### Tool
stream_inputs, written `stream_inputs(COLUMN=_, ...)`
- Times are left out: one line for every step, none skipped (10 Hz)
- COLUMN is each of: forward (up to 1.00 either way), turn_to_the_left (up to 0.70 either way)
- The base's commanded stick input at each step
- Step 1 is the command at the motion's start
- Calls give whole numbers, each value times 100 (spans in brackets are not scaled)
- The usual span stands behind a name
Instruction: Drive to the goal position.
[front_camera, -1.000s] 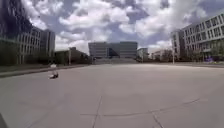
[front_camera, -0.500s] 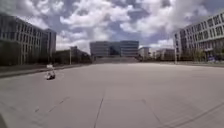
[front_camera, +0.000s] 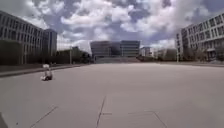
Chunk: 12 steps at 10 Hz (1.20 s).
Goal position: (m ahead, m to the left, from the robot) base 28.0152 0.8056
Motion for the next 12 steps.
stream_inputs(forward=70, turn_to_the_left=0)
stream_inputs(forward=70, turn_to_the_left=0)
stream_inputs(forward=70, turn_to_the_left=0)
stream_inputs(forward=70, turn_to_the_left=0)
stream_inputs(forward=70, turn_to_the_left=0)
stream_inputs(forward=70, turn_to_the_left=0)
stream_inputs(forward=70, turn_to_the_left=0)
stream_inputs(forward=70, turn_to_the_left=0)
stream_inputs(forward=70, turn_to_the_left=0)
stream_inputs(forward=70, turn_to_the_left=0)
stream_inputs(forward=70, turn_to_the_left=0)
stream_inputs(forward=70, turn_to_the_left=0)
